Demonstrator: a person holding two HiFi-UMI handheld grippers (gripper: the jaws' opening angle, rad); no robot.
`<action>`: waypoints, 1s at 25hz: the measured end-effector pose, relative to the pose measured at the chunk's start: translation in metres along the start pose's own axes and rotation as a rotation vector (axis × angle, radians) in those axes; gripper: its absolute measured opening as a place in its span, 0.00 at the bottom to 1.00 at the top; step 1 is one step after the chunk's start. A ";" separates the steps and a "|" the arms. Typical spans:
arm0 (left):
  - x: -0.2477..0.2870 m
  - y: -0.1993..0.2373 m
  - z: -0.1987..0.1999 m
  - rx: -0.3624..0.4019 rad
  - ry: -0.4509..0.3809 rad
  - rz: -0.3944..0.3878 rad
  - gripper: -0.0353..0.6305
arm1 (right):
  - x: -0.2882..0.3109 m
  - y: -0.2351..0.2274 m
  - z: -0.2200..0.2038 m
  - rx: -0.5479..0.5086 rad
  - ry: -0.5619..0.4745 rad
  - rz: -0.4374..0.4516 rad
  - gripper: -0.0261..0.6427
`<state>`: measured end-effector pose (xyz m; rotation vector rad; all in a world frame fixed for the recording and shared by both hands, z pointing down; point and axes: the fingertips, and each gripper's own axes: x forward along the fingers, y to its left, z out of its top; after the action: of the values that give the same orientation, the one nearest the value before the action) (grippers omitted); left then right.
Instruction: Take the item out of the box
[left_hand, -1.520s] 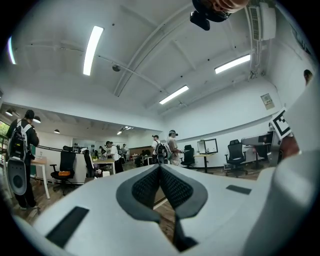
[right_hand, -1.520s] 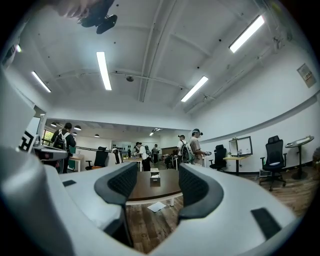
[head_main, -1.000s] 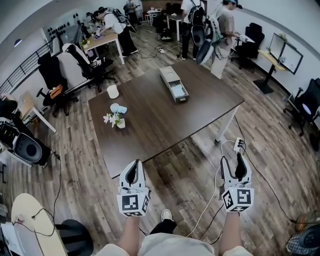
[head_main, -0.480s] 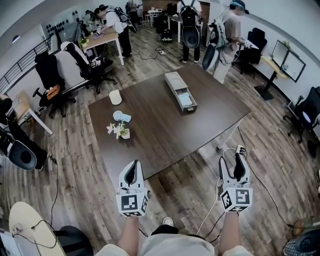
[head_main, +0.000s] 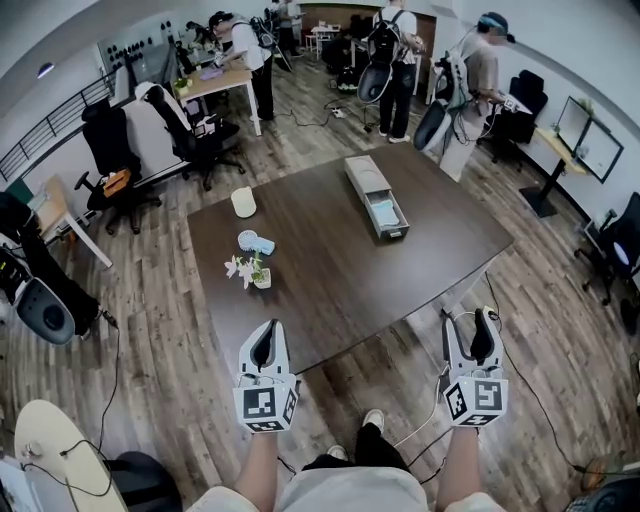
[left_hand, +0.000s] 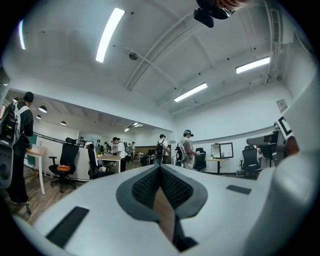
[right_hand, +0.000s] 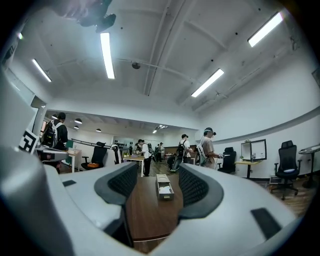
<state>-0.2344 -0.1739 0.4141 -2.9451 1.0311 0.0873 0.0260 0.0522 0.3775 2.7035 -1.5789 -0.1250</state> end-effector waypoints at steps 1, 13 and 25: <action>0.003 0.000 0.000 0.004 -0.002 0.001 0.05 | 0.003 -0.002 0.000 0.005 -0.006 0.000 0.44; 0.087 -0.032 -0.003 0.020 -0.016 0.029 0.05 | 0.071 -0.063 -0.006 0.006 -0.050 0.030 0.44; 0.204 -0.103 0.018 0.066 -0.020 0.017 0.05 | 0.158 -0.169 -0.006 0.047 -0.057 0.039 0.43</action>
<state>-0.0116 -0.2196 0.3841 -2.8710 1.0361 0.0808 0.2503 -0.0022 0.3658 2.7256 -1.6697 -0.1687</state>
